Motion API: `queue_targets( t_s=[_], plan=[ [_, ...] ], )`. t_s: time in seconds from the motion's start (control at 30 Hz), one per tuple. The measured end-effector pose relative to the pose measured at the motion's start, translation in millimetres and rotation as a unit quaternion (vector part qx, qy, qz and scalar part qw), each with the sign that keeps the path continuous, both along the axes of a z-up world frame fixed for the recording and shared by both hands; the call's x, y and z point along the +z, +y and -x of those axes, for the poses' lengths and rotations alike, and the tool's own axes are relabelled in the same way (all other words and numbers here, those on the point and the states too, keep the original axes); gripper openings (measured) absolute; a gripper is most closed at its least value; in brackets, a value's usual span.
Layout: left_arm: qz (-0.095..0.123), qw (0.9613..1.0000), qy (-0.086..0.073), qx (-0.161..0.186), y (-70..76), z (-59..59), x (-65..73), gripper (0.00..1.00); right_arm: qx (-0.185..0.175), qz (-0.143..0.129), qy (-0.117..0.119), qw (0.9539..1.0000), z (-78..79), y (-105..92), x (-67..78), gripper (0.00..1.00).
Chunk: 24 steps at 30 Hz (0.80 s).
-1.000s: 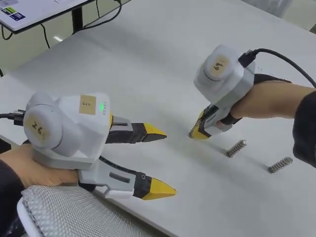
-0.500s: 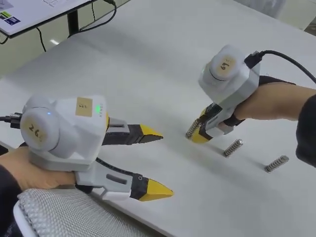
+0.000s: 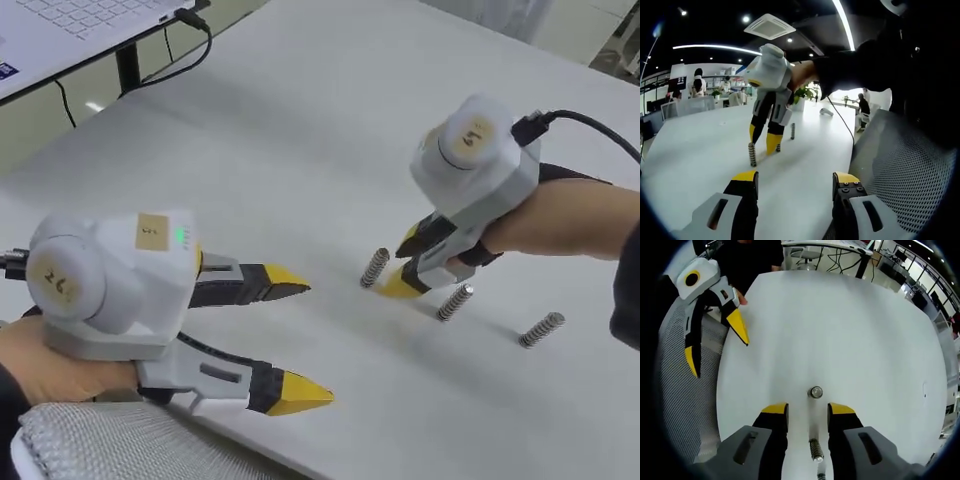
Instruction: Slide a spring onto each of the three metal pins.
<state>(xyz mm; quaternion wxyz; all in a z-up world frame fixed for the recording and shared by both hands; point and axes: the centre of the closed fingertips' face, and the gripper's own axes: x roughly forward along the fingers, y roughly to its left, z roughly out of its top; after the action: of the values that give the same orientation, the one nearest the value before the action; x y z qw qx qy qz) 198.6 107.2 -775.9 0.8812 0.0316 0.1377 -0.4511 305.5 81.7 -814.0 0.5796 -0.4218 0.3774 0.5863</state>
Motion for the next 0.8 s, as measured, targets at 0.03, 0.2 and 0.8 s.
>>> queue_targets(
  t_s=[0.03, 0.2, 0.8],
  plan=[
    [0.000, 1.0000, 0.001, 0.000, 0.6, -0.4, 0.0, 0.55, -0.003, -0.005, 0.001, 1.0000, 2.3, -0.3, 2.1, 0.30],
    [-0.001, 1.0000, 0.004, 0.004, 3.1, -1.9, -0.2, 0.55, -0.010, -0.025, 0.002, 0.9996, 10.6, -2.4, 8.6, 0.31],
    [0.002, 0.9997, 0.010, 0.021, 7.9, -2.7, 4.7, 0.58, -0.054, -0.101, 0.006, 0.9934, 50.2, -26.6, 18.6, 0.34]
  ],
)
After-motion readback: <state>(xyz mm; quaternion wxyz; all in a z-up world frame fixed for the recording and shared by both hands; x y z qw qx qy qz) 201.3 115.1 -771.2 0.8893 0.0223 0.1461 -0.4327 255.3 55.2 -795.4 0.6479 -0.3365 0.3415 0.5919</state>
